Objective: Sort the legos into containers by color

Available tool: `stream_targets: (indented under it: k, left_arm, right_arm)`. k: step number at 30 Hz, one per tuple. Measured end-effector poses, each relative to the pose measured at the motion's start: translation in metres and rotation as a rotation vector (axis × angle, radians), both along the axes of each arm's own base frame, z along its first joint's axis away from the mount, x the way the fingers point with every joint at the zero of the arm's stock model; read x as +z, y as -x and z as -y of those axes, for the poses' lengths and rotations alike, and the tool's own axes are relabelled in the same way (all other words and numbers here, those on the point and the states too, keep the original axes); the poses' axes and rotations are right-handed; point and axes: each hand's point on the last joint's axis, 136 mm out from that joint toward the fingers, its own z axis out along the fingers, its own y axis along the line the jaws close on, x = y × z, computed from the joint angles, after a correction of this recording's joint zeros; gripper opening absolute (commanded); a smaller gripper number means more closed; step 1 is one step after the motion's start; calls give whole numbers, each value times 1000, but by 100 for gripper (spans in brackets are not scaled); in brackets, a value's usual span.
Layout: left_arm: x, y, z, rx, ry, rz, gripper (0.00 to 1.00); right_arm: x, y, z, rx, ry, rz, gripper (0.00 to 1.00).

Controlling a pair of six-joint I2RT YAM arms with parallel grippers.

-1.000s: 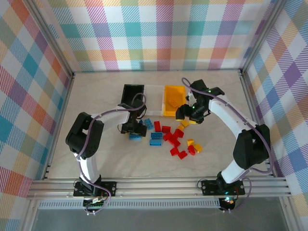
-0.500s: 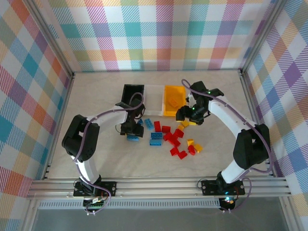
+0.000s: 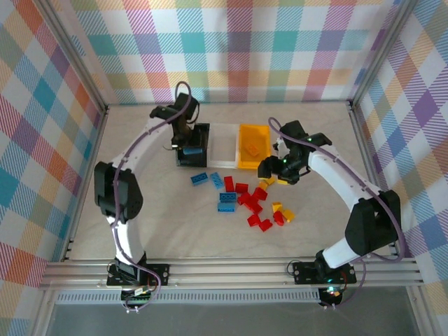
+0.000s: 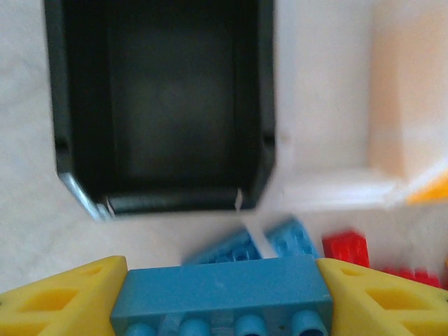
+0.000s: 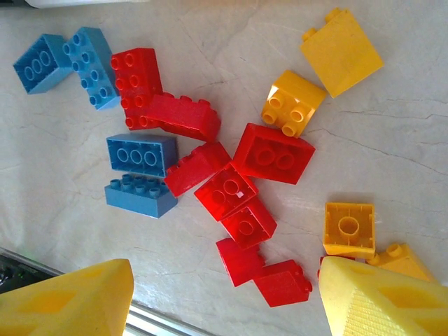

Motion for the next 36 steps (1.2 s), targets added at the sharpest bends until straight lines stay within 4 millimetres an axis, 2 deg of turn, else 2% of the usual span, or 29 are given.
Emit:
stream_targets:
  k: [5,7,10,16,21,23,26,30,32,34,36]
  left_arm:
    - [-34,-46,-8,33,-17,-36,66]
    - [-52,-55,-7,37,-26,-62,68]
    - [-70,-56,-7,37,-38,-102,73]
    - [-68,-57,-5,48,-29,-102,88]
    - [-64,-55,-5,53,-19,-102,88]
    - [-61,-47,-4,50,-16,-109,88]
    - [-54,-20,-6,52,-15,-130,89]
    - [-35,35,-2,14,8,-133,90]
    - [-26,55,0,-16,29,-120,90]
    - [-26,71,5,-61,54,-114,91]
    - [-37,80,7,-94,71,-127,92]
  right_arm:
    - [4,-1,0,0,-7,18,71]
    - [4,-1,0,0,-8,19,71]
    - [5,-1,-1,2,-10,17,71]
    - [5,0,-2,10,-16,16,71]
    - [4,0,-3,23,-19,14,71]
    - [4,0,-3,26,-19,15,71]
    - [3,0,-3,29,-19,16,71]
    - [-6,6,-3,29,-23,-1,71]
    - [-15,12,-2,27,-23,-28,71]
    - [-22,18,-1,26,-22,-54,71]
    - [-24,21,-1,20,-22,-65,71]
